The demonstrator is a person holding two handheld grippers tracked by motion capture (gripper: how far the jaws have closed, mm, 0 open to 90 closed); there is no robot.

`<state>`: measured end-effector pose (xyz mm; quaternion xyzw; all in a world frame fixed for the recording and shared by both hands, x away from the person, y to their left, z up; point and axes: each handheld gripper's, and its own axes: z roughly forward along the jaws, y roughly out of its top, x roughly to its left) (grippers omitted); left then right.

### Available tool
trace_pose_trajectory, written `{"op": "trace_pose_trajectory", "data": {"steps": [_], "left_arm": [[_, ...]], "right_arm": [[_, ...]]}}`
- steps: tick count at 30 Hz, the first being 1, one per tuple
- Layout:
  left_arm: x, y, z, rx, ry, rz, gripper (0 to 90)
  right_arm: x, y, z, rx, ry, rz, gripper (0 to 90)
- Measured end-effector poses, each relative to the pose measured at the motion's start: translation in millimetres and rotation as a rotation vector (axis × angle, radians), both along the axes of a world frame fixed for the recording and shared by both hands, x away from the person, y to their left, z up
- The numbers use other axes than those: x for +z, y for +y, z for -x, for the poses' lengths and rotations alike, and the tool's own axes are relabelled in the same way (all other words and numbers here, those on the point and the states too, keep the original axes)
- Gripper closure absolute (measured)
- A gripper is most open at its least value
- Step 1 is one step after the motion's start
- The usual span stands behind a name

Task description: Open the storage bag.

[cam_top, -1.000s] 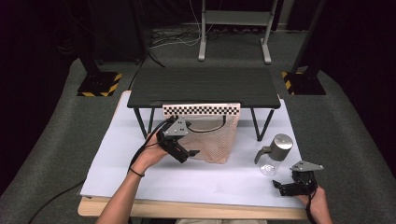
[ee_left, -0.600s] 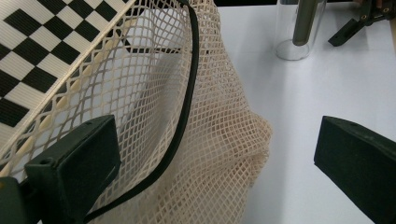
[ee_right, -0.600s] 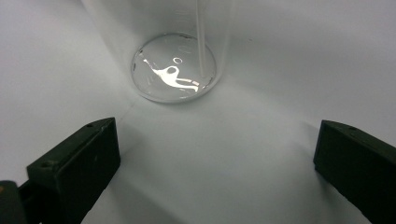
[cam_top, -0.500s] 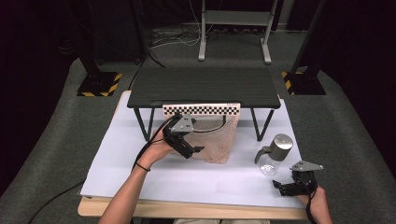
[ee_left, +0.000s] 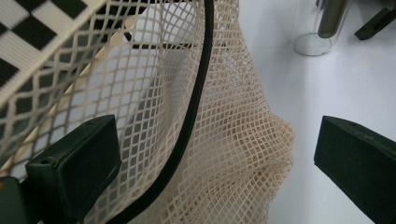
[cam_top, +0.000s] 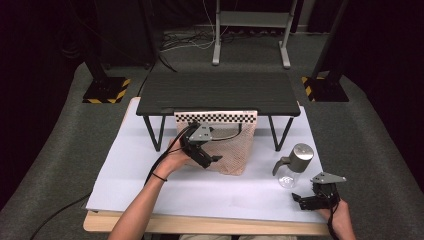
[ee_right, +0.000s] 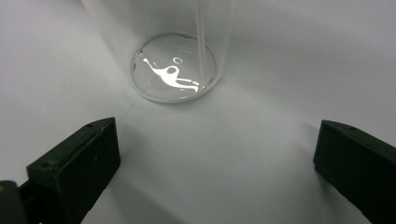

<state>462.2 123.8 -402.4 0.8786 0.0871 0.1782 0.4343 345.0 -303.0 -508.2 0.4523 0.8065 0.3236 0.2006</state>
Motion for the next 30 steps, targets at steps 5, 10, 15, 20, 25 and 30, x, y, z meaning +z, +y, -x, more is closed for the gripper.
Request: {"op": "trace_pose_trajectory", "data": {"steps": [5,10,15,20,25,30], "left_arm": [[-5.1,0.1,-1.2,-0.009,0.008,-0.005,0.2],[-14.3,-0.9,-2.9,-0.014,0.025,-0.032,0.2],[-18.8,-1.5,-5.9,-0.015,0.05,-0.042,0.1],[-19.5,-2.5,-4.3,-0.032,0.099,-0.058,0.0],[-16.9,-0.9,1.3,-0.061,0.169,-0.062,0.0],[-10.0,2.9,9.4,-0.091,0.241,-0.037,0.0]], "right_arm": [[0.0,0.0,0.0,0.0,0.0,0.0,0.0],[0.1,0.0,-0.1,0.0,0.001,0.0,0.0],[0.0,0.1,0.1,-0.001,-0.001,0.0,0.0],[0.0,0.1,0.0,-0.001,0.001,0.0,0.0],[0.1,0.1,-0.1,0.0,0.004,-0.002,0.0],[0.1,0.0,-0.1,0.0,0.003,-0.001,0.0]]}}
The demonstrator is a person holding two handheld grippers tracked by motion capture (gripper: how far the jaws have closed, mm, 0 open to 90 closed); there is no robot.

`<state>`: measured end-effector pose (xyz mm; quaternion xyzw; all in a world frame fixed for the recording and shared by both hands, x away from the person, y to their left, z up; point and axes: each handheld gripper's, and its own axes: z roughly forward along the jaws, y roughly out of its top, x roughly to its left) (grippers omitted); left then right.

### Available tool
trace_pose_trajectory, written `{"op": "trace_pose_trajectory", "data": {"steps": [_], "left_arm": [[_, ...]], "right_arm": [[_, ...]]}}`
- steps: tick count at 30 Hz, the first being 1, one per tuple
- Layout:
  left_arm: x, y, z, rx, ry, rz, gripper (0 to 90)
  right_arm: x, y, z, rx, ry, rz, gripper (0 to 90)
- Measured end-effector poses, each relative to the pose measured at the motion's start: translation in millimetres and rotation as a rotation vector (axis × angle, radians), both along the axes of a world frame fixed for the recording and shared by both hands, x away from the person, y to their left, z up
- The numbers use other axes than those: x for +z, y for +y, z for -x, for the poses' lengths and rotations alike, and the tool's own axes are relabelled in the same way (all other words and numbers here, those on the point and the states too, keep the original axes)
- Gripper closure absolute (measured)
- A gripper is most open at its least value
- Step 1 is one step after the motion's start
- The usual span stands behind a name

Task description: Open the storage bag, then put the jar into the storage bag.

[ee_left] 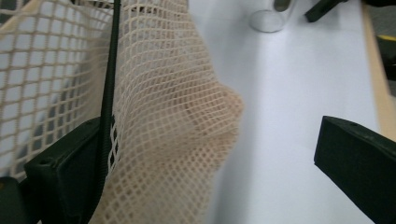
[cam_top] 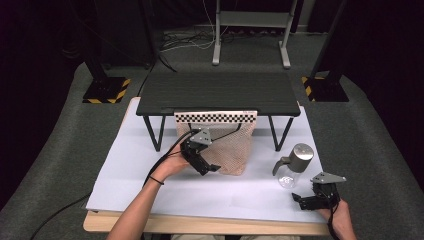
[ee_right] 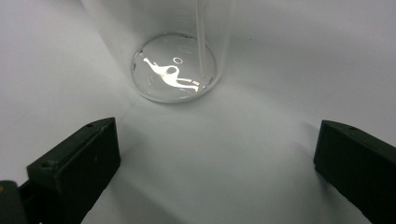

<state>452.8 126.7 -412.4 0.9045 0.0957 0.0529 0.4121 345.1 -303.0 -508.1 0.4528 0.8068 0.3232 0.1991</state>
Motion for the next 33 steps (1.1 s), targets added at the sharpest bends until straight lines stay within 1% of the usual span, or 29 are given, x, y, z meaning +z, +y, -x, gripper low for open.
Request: {"op": "trace_pose_trajectory", "data": {"steps": [6,9,14,26,30,33], "left_arm": [[8.2,2.8,10.2,-0.029,0.053,0.003,0.0],[12.9,2.5,14.4,-0.047,0.068,-0.007,0.0],[15.6,1.9,18.3,-0.051,0.068,-0.018,0.0],[17.2,3.1,20.6,-0.062,0.067,-0.004,0.0],[16.9,3.0,20.4,-0.064,0.064,-0.004,0.0],[16.6,3.0,20.1,-0.062,0.064,-0.004,0.0]], "right_arm": [[0.1,0.0,-0.3,0.0,0.004,-0.002,0.0],[0.1,0.0,-0.2,-0.001,0.004,-0.003,0.0],[0.1,0.0,-0.3,0.0,0.005,-0.003,0.0],[0.4,0.1,-0.6,-0.001,0.008,-0.002,0.0],[1.4,1.1,-0.9,-0.006,0.016,0.008,0.0],[3.0,3.4,-0.4,-0.002,0.007,0.034,0.0]]}}
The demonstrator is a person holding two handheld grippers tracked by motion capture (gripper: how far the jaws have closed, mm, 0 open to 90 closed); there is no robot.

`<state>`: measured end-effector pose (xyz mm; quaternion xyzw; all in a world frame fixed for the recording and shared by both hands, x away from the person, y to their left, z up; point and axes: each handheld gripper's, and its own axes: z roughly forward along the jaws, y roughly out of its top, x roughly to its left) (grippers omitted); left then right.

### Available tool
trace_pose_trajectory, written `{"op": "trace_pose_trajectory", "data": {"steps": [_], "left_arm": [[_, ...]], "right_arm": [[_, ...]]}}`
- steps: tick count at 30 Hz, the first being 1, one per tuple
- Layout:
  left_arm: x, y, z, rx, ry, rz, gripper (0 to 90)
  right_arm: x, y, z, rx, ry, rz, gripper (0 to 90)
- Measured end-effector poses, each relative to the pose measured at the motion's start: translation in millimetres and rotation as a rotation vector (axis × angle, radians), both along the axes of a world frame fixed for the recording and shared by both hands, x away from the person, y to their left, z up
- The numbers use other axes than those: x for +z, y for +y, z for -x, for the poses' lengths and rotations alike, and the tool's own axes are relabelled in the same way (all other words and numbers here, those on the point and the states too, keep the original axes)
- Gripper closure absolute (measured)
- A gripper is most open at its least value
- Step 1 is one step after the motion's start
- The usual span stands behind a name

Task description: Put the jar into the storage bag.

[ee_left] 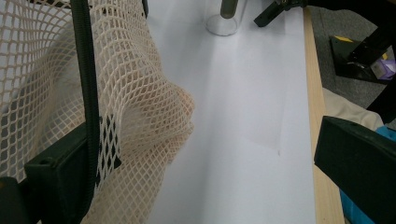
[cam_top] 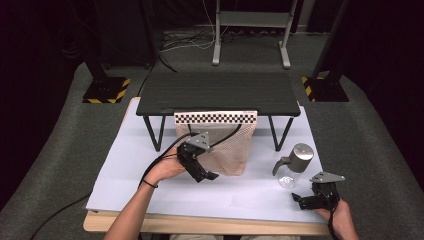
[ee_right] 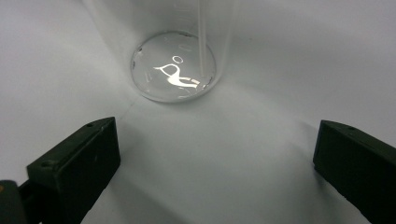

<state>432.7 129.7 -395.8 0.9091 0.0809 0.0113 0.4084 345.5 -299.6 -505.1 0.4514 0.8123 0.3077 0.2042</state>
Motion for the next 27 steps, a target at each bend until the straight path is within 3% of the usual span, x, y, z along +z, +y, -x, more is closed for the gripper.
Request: {"op": "trace_pose_trajectory", "data": {"steps": [10,27], "left_arm": [[0.5,0.2,0.6,-0.006,-0.004,0.004,0.0],[1.9,-1.3,2.4,-0.01,-0.012,0.005,0.0]], "right_arm": [[6.5,3.9,4.8,0.008,-0.038,0.012,0.0],[41.6,11.8,14.9,0.015,-0.202,-0.101,0.8]]}}
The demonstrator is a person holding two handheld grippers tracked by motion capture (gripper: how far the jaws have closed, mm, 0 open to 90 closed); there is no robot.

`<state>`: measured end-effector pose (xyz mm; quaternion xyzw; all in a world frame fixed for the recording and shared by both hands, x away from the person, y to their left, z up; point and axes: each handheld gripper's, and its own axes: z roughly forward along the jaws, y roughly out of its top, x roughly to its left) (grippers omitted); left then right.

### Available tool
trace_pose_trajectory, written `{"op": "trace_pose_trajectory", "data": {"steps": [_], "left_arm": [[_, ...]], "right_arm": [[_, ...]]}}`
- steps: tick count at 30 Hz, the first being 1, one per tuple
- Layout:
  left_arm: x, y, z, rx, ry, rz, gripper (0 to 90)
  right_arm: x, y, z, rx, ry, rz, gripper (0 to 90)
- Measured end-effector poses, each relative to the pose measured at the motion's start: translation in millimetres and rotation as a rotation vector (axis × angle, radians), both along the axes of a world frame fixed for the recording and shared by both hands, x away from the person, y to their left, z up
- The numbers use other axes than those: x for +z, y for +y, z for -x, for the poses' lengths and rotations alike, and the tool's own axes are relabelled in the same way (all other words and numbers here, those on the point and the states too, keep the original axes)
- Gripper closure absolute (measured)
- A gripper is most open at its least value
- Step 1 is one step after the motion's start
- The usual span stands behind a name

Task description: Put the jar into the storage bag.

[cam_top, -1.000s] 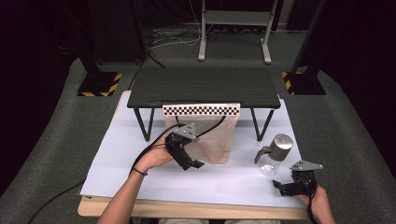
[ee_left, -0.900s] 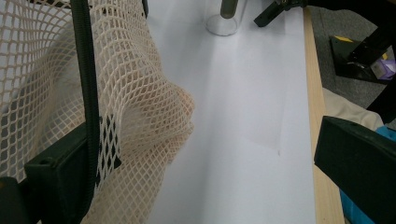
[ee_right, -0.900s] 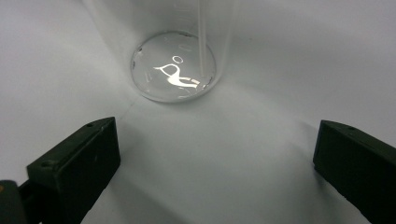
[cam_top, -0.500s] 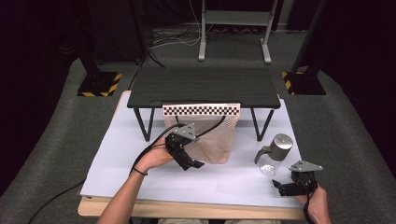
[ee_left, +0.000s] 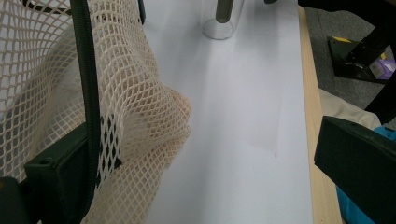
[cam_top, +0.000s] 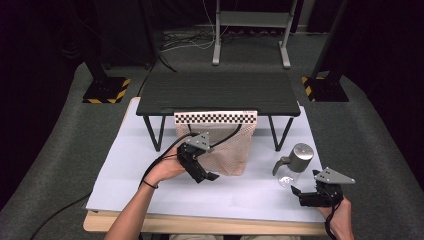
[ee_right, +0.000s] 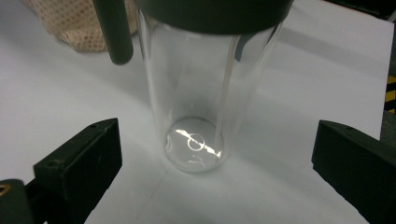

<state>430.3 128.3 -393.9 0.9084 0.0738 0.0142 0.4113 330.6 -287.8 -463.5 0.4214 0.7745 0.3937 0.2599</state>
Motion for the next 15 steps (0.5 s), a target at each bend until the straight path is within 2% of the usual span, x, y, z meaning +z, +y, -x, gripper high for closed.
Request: {"op": "trace_pose_trajectory", "data": {"steps": [2,15], "left_arm": [[-0.5,-0.3,-0.2,0.0,-0.001,-0.001,0.0],[0.0,0.7,0.1,-0.012,0.001,0.005,0.0]], "right_arm": [[2.8,0.1,-0.3,0.006,-0.012,-0.022,0.8],[9.5,14.5,-10.2,0.033,-0.047,-0.024,0.7]]}}
